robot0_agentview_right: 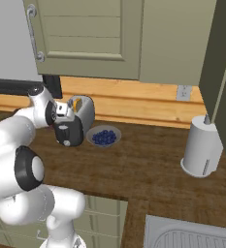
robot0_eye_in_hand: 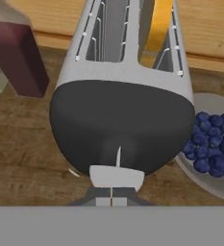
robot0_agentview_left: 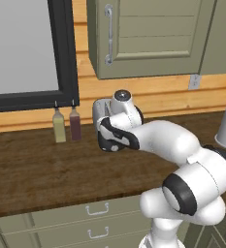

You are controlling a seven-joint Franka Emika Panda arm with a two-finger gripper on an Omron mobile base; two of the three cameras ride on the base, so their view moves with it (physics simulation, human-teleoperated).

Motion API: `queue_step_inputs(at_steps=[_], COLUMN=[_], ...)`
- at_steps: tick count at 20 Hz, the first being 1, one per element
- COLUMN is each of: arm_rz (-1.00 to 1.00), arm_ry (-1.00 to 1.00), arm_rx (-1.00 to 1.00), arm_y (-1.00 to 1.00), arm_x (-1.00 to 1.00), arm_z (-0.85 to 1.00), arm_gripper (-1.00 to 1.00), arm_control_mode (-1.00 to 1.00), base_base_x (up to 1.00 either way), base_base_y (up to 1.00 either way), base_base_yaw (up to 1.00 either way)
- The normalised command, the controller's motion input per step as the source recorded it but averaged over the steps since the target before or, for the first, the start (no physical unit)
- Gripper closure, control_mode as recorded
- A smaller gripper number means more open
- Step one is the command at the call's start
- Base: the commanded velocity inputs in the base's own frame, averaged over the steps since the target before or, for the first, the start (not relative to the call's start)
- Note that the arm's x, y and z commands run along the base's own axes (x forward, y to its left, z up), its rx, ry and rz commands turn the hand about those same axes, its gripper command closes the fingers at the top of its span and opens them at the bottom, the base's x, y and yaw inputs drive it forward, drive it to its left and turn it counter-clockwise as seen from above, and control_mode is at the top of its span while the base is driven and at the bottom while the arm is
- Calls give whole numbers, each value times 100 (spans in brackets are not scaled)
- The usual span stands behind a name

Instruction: Start the toaster. Once the lever pops up, take the bread to the plate on the dining counter.

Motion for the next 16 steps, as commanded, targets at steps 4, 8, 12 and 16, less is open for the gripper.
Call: queue_step_inputs(at_steps=[4,8,12,16], arm_rz=[0,0,0,0], arm_ry=[0,0,0,0], arm_rx=[0,0,0,0], arm_y=[0,0,0,0], arm_x=[0,6,23,15], arm_z=[-25,-10,0,-13], arm_gripper=[100,100,100,100], arm_control_mode=[-100,-100,-100,-100], base_base_x=[0,0,0,0], base_base_y=[0,0,0,0], base_base_yaw=[0,0,0,0])
